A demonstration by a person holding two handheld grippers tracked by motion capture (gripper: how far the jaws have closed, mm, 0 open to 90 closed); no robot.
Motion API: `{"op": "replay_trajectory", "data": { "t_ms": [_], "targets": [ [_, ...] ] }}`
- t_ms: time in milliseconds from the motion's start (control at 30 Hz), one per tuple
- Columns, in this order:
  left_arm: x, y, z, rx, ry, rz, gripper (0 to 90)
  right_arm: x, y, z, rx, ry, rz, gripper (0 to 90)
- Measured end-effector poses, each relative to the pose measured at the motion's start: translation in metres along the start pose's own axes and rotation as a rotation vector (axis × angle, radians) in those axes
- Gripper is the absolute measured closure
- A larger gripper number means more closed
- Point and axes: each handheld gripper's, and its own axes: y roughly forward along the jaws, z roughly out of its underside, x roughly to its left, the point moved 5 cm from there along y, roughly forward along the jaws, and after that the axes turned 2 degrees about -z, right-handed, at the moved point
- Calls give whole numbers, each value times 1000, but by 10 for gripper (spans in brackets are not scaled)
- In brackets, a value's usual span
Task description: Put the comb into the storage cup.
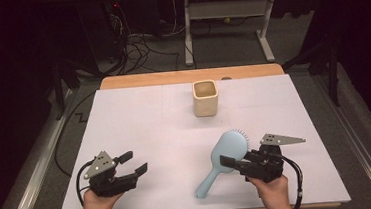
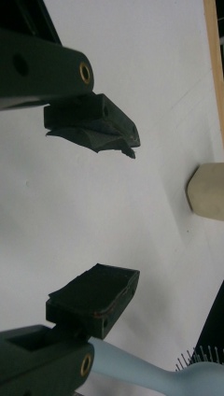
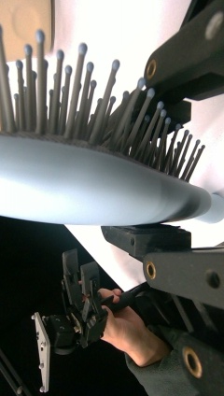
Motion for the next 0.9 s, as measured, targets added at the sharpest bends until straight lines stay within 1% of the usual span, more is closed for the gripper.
{"op": "replay_trajectory", "data": {
  "t_ms": [100, 233, 400, 667, 833, 900],
  "targets": [
    [5, -3, 2, -4, -5, -13, 317, -1, -1, 0, 0, 0, 3, 531],
    [12, -6, 6, -6, -14, -47, 315, -3, -3, 0, 1, 6, 7, 531],
    [21, -9, 11, -18, -21, -67, 311, -3, -5, -1, 6, 13, 13, 531],
    [35, -15, 18, -26, -49, -98, 312, -4, -7, -3, 14, 11, 19, 531],
    [43, -16, 22, -30, -61, -119, 314, -5, -11, -5, 10, 7, 36, 530],
    [45, -15, 24, -30, -64, -127, 316, -7, -13, -5, 0, 10, 46, 530]
  ]
}}
